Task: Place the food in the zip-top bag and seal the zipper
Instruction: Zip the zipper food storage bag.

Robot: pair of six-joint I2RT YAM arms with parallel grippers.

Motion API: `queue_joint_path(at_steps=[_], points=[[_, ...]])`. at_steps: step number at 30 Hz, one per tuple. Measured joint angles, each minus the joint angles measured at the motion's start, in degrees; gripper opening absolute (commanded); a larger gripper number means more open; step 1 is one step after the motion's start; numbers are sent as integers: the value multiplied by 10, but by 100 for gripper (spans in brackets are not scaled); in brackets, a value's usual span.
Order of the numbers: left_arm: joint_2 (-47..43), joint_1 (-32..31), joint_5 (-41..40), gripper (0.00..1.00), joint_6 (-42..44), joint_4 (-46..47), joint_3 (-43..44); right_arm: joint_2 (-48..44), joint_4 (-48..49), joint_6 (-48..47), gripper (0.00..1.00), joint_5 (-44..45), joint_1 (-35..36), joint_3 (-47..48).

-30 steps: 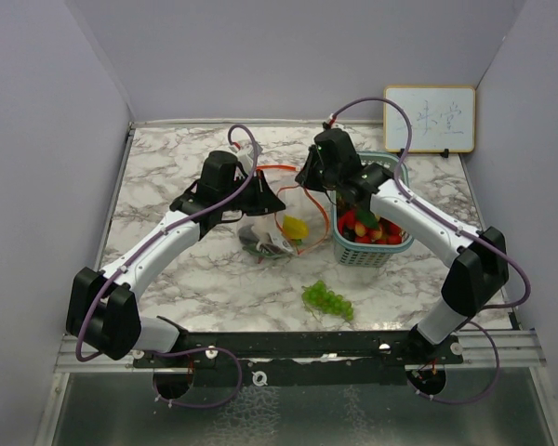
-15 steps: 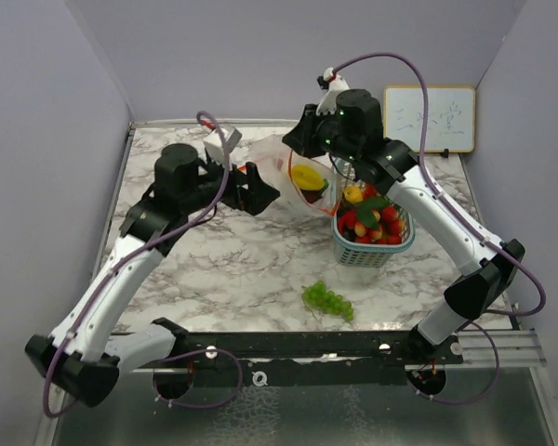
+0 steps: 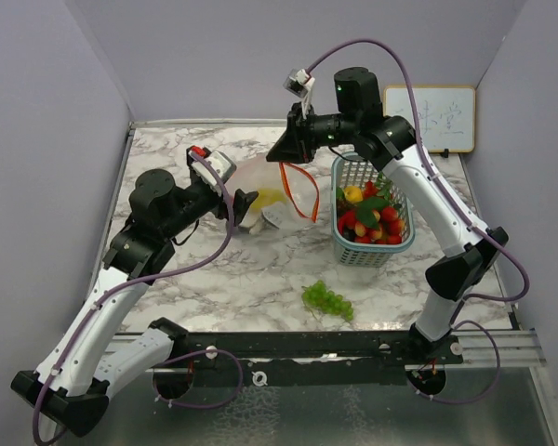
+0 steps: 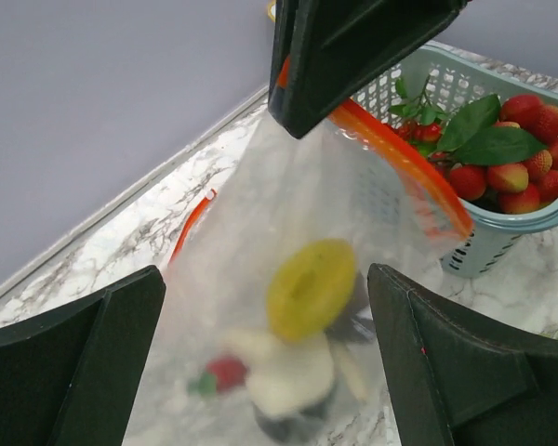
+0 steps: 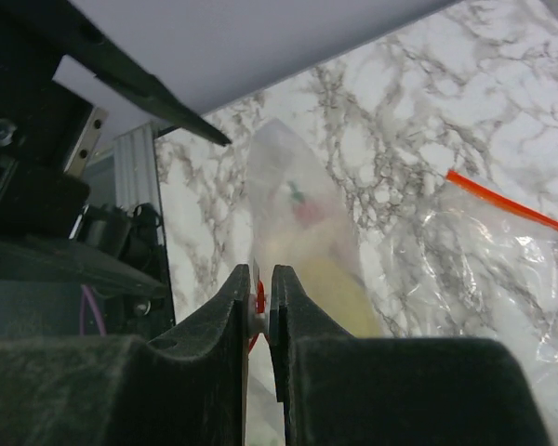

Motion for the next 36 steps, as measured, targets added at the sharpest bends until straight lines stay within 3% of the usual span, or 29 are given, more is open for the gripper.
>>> queue_joint_path(at_steps=[6, 12, 18, 27, 34, 35, 36], points=[[17, 1, 41, 91, 24, 12, 14, -16, -19, -35, 9, -84, 1, -30], [21, 1, 150, 84, -20, 58, 19, -49, -20, -42, 9, -136, 3, -90], [54, 1, 217, 81, -67, 81, 19, -66, -20, -45, 9, -150, 3, -106], [70, 1, 243, 76, -97, 90, -3, -86, -21, -56, 10, -160, 3, -107], [80, 1, 265, 60, -132, 135, -13, -87, -24, -57, 10, -165, 3, -109], [82, 1, 270, 53, -141, 142, -17, -87, -24, -57, 10, -166, 3, -109], [83, 1, 274, 39, -147, 148, -21, -87, -24, -57, 10, -167, 3, -109]])
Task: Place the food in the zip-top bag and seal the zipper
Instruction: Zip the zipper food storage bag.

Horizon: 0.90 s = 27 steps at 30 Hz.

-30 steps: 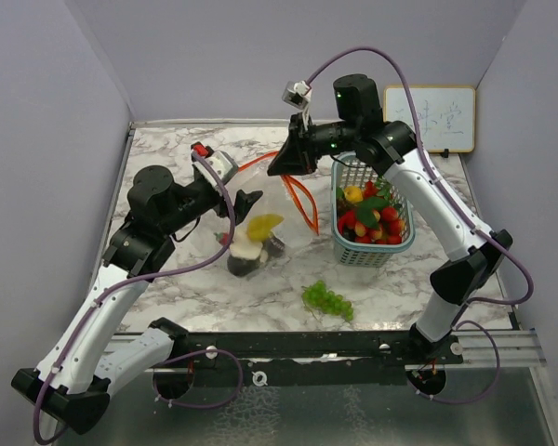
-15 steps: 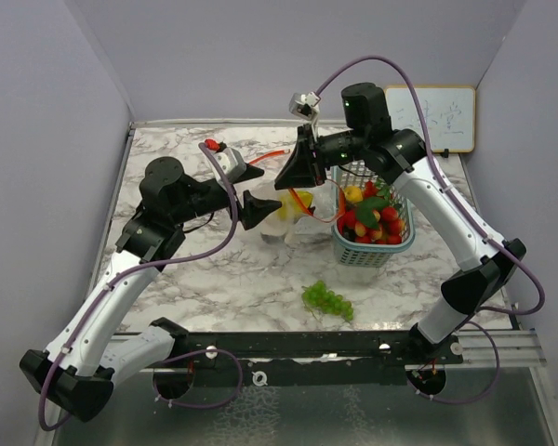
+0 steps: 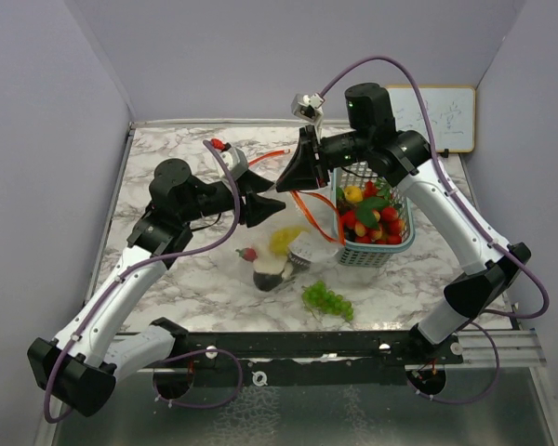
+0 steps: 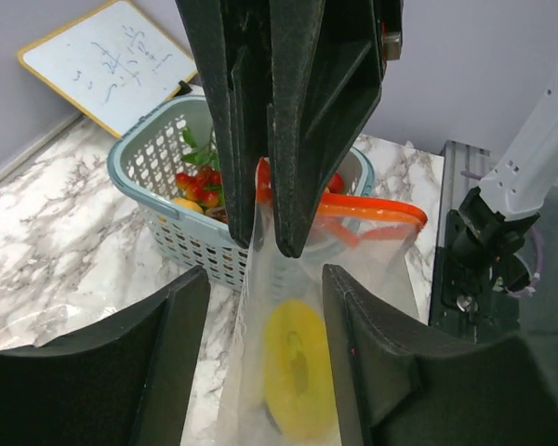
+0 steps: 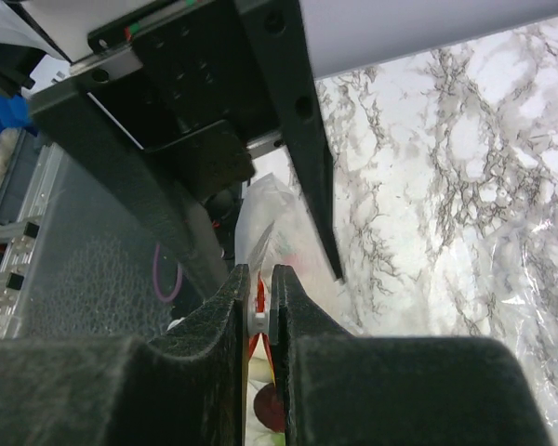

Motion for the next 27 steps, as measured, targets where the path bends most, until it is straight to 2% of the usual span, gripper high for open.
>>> queue_joint_path(at_steps=[2, 3, 6, 9, 12, 19, 24, 27], points=[[3, 0, 11, 4, -18, 13, -9, 0, 0, 0, 10, 0, 0, 0], [5, 0, 18, 0, -25, 18, -12, 0, 0, 0, 10, 0, 0, 0], [12, 0, 31, 0, -40, 30, -15, 0, 0, 1, 11, 0, 0, 0], [16, 0, 33, 0, -46, 34, -15, 0, 0, 1, 31, 1, 0, 0], [17, 1, 27, 0, -48, 24, -15, 0, -2, 0, 44, 20, 0, 0], [22, 1, -9, 0, -43, -18, 3, -11, -2, -35, 56, 49, 0, -3], [22, 1, -12, 0, -44, -22, 3, -28, 2, -57, 77, 53, 0, -10], [22, 1, -12, 0, -45, -24, 3, -30, 13, -64, 82, 54, 0, -11]])
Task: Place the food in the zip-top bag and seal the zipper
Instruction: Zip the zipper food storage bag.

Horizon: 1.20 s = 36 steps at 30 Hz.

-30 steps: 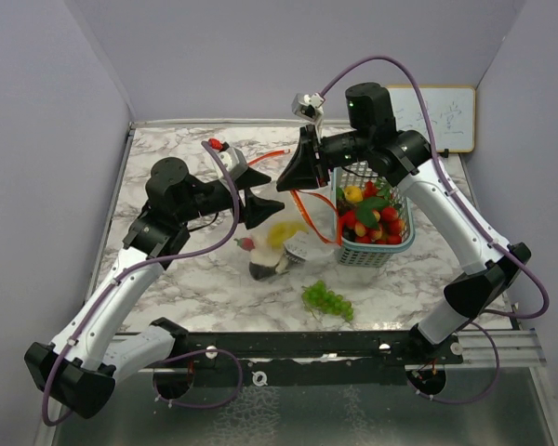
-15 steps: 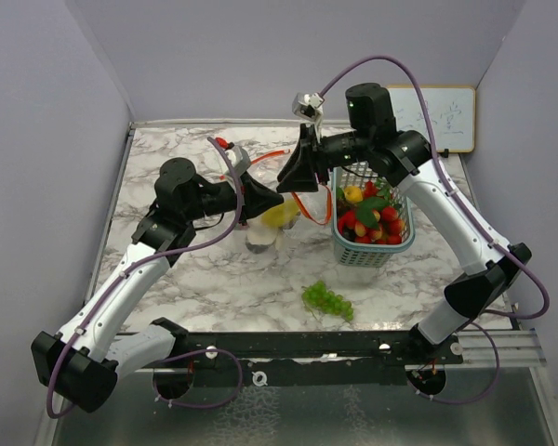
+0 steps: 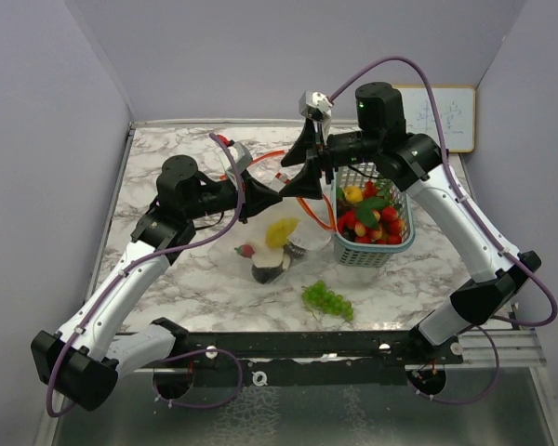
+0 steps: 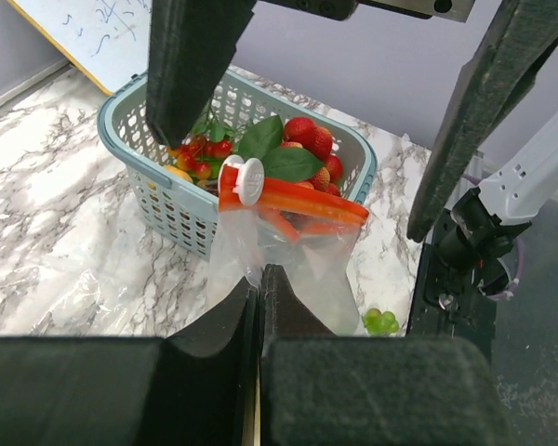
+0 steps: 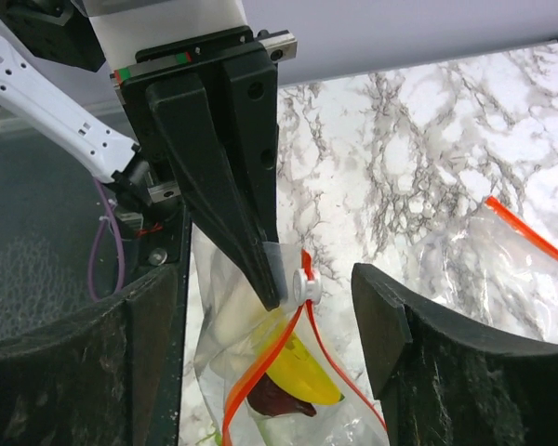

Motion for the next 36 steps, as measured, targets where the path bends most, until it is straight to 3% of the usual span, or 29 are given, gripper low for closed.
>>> queue_joint_path(at_steps=[5, 10, 14, 17, 27, 36], points=[[0, 0, 0, 0, -1, -5, 0, -2, 19, -1, 81, 0, 0, -10], [-1, 0, -3, 0, -1, -9, 1, 0, 19, 4, 57, -4, -4, -10], [-2, 0, -6, 0, -1, -14, 1, 9, 19, 13, 55, -25, -12, -8], [-3, 0, -7, 0, -1, -17, 1, 16, 17, 15, 48, -41, -19, -8], [-3, 0, -9, 0, -1, -20, 1, 20, 14, 19, 43, -67, -24, -14], [-3, 0, -10, 0, -1, -20, 1, 36, 15, 40, 16, -73, -24, -14]])
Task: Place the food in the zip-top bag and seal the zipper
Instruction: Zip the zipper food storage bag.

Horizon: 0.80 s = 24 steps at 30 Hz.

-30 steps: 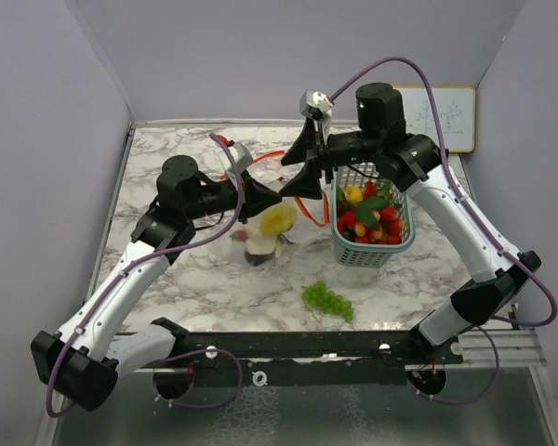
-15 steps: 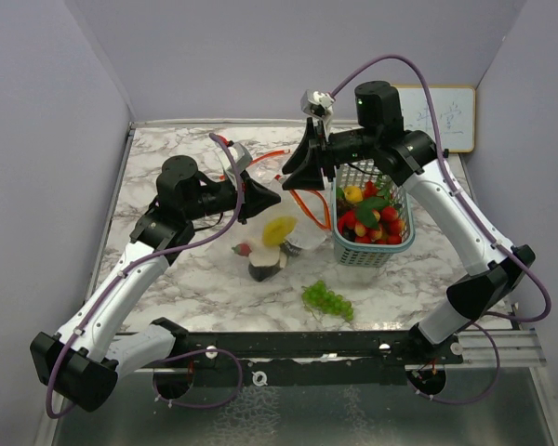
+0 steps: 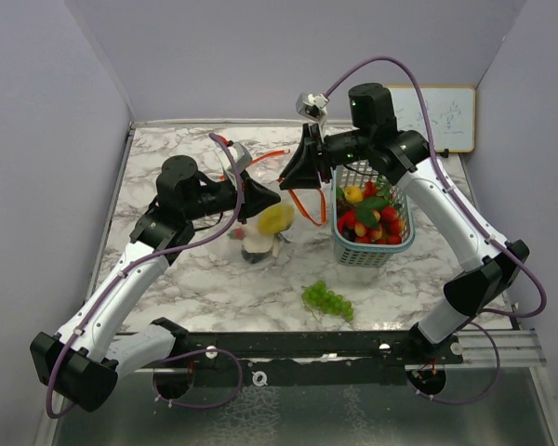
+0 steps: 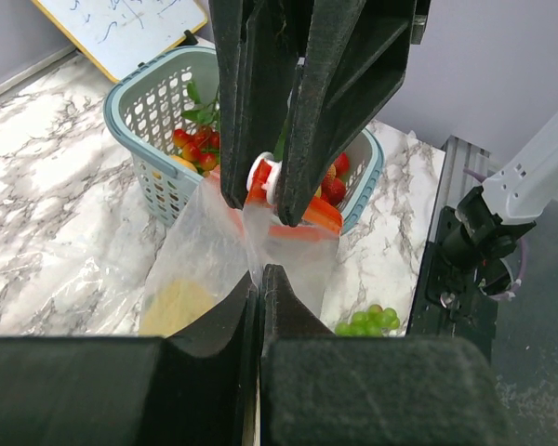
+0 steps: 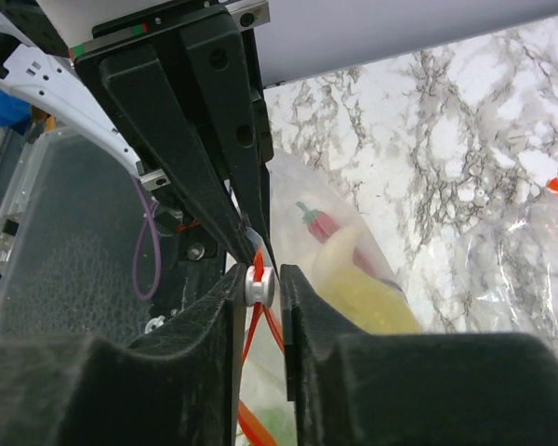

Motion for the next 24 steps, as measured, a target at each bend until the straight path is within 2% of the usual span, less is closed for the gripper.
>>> queue_joint_path(at_steps=[3, 6, 24], points=[[0, 0, -2, 0, 0, 0, 0, 3, -1, 1, 10, 0, 0, 0], [0, 0, -6, 0, 0, -3, 2, 3, -3, 1, 9, 1, 0, 0], [-10, -5, -89, 0, 27, -51, 11, 3, 3, -14, 8, -10, -18, -61]])
